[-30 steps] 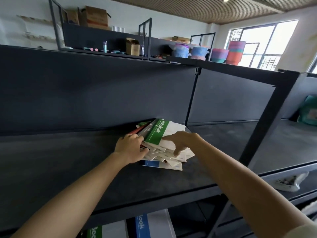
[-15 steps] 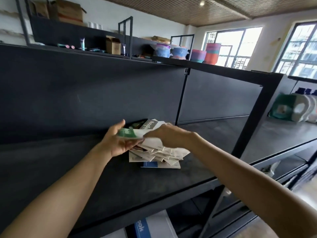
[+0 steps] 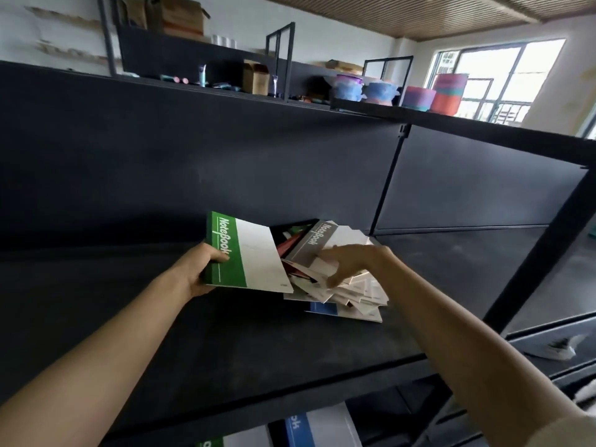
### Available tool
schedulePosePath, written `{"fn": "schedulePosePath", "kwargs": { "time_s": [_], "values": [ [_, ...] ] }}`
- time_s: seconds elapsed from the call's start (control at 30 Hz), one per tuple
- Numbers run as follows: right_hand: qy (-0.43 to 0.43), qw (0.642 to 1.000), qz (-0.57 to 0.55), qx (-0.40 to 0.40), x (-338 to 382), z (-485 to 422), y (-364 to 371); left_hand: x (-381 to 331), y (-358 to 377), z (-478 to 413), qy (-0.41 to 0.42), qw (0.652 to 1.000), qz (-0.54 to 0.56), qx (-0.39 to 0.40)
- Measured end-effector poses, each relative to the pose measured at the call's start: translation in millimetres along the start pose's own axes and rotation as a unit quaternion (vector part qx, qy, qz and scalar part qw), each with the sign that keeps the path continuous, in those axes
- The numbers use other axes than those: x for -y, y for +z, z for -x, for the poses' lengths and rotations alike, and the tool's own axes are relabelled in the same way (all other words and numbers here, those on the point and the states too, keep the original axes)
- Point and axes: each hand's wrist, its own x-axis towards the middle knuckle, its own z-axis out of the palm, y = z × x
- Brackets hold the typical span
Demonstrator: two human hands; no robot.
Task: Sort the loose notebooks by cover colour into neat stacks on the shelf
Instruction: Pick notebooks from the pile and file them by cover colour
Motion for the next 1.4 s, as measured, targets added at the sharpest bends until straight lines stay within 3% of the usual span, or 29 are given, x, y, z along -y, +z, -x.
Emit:
{"fn": "schedulePosePath", "kwargs": {
  "time_s": [0.23,0.4,0.53,0.7,0.8,0.87,0.93,1.0,1.17,1.3,1.4],
  "values": [
    [-0.001,0.999,-0.006,0.037,6.9,7.7,-14.8,5.4,-3.1,2.7,0.020,0.999,0.026,0.028],
    [0.045,0.990,0.047,-0.122,9.7,8.3,-1.2,3.1,9.9,6.3,0.013,0.999,0.024,0.024],
    [0.002,0.970,-0.045,-0.238,11.0,28.5,-6.0,11.4,23.5,7.7,0.002,0.998,0.043,0.035],
    [-0.142,0.974,-0.054,-0.171,50.7,47.3,15.6,17.9,46.1,9.0,-0.019,0.990,0.132,0.045],
    [-0.191,0.978,-0.032,-0.075,53.3,47.0,18.2,21.3,51.9,11.6,-0.009,0.998,0.041,0.042],
    [-0.169,0.974,-0.153,-0.015,40.0,44.9,8.4,24.1,47.5,11.6,0.001,0.999,0.013,0.032],
    [-0.119,0.965,-0.222,-0.071,25.2,35.1,2.6,23.3,40.0,14.4,0.007,1.000,0.007,0.012],
    [-0.039,0.967,-0.195,-0.156,17.8,18.6,7.7,22.4,30.8,17.7,0.011,1.000,0.003,-0.017],
    [0.007,0.990,-0.013,-0.139,29.4,-10.0,30.4,22.7,7.7,22.4,0.022,0.997,0.000,-0.069],
    [0.010,0.987,0.001,-0.163,29.4,-9.5,29.1,22.4,-3.6,25.7,0.006,0.997,0.011,-0.082],
    [0.061,0.977,0.006,-0.202,34.6,-12.6,39.7,24.4,-2.2,28.1,-0.004,0.997,0.003,-0.080]
  ]
}}
